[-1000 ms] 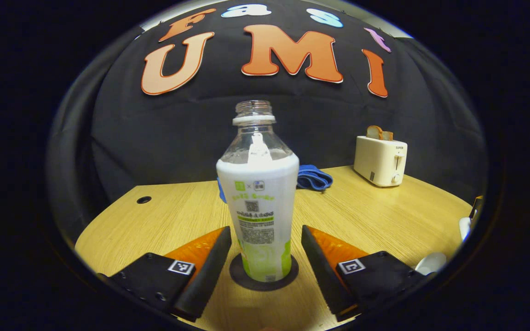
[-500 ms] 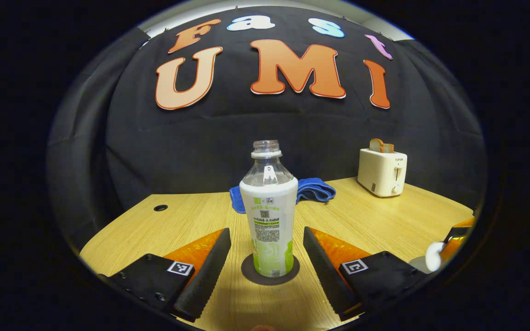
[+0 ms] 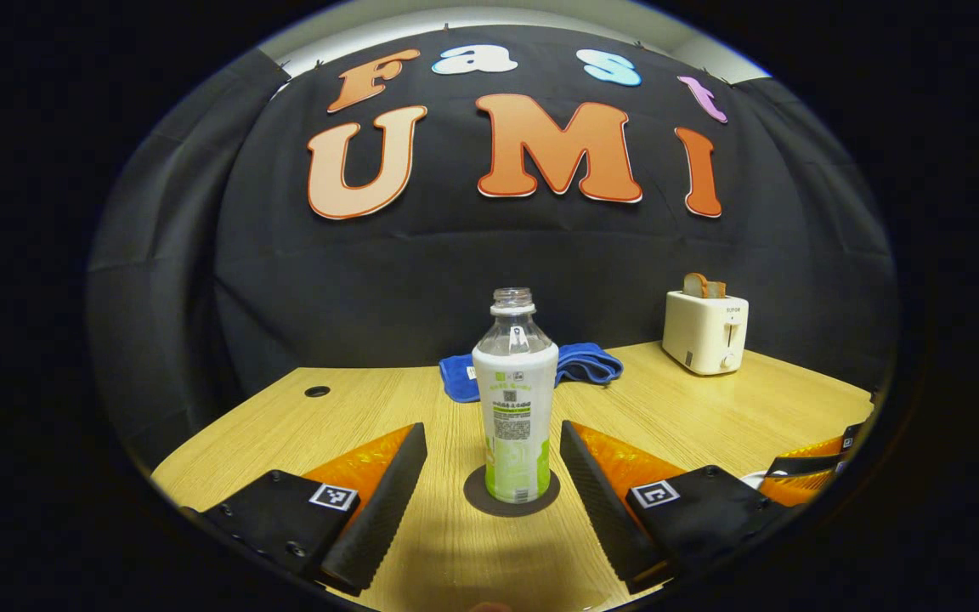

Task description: Open the teacup lid with one hand, grasp the water bottle and pour water into the teacup with the other hand; after pouring, place the water bottle on the coaster and then close the teacup lid.

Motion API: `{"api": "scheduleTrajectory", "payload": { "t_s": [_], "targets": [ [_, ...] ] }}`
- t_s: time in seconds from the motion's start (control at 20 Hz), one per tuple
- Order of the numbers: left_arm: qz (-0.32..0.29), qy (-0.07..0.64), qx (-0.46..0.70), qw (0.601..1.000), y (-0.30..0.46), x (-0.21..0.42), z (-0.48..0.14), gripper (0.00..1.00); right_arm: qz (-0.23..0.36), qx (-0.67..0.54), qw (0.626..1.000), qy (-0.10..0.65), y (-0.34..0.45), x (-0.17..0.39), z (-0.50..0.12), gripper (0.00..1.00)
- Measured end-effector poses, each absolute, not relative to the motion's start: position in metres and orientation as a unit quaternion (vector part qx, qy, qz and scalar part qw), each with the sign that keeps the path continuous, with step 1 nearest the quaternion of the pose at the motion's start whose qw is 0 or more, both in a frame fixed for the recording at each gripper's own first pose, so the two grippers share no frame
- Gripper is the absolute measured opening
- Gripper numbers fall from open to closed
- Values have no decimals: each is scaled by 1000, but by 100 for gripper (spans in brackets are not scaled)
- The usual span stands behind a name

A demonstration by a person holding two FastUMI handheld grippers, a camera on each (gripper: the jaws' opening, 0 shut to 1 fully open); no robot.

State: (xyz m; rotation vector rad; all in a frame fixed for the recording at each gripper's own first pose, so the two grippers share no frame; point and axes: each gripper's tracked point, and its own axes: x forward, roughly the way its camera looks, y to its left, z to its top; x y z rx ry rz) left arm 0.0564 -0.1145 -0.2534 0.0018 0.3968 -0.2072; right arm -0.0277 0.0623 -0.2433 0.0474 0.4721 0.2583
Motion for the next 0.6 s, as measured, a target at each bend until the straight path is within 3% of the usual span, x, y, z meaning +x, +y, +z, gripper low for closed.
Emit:
{"api": "scheduleTrajectory", "payload": {
  "t_s": [0.2,0.6],
  "targets": [
    [-97,197,-4,976,-109,51,-251,100,123,27,964,235,61,-26,-244,21],
    [-86,167,-13,982,-99,35,-223,100,119,48,968,215,58,-29,-222,38]
  ]
}}
